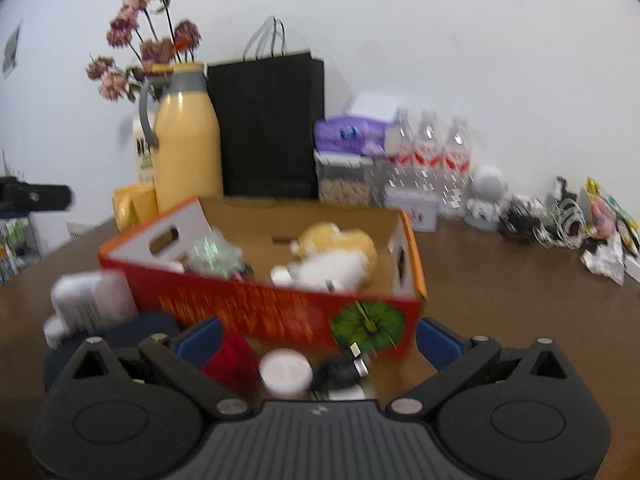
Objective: Organize objects
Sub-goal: 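Withdraw both tools from the box back toward the items on the table, then grasp the black cable with the right tool while the left tool grasps the white ridged cap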
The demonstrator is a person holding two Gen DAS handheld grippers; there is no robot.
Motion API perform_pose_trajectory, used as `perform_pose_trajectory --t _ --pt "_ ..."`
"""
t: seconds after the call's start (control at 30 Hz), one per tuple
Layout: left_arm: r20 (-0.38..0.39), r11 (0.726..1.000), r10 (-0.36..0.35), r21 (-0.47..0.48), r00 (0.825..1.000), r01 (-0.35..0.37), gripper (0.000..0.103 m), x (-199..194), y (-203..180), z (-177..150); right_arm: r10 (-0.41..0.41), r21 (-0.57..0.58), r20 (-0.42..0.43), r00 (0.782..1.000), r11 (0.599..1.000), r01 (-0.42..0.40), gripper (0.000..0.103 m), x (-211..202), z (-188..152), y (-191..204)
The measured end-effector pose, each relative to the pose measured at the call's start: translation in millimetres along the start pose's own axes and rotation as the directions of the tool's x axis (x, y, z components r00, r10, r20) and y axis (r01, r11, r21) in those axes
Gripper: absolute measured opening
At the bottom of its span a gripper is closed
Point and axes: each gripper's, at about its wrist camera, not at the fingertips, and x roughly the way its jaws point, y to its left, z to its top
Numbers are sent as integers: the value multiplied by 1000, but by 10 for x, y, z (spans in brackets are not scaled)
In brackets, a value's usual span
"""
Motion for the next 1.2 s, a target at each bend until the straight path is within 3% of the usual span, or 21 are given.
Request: perform_pose_trajectory --t 0.17,0.33,0.57,0.73,0.97,1.2 --pt "-42 999 47 -11 998 -48 103 -72 226 -124 -28 -8 -83 996 1000 28 103 -36 -222 -115" --pt "-72 997 78 -23 994 -79 103 -130 392 -217 -48 9 -112 992 999 50 102 -17 -313 -195" --pt "-110 995 91 -35 990 -95 103 -174 529 -331 -53 9 -186 981 998 56 77 181 -345 -239" --pt "-117 994 91 -47 989 -97 103 -183 580 -365 -46 22 -165 985 998 50 65 158 -319 -249" --pt "-133 994 86 -50 987 -94 103 -163 588 -404 -4 14 -144 990 1000 7 61 243 -166 -199" --pt "-154 993 98 -44 983 -106 103 -162 625 -450 -17 -21 -213 977 1000 12 59 577 -93 -104"
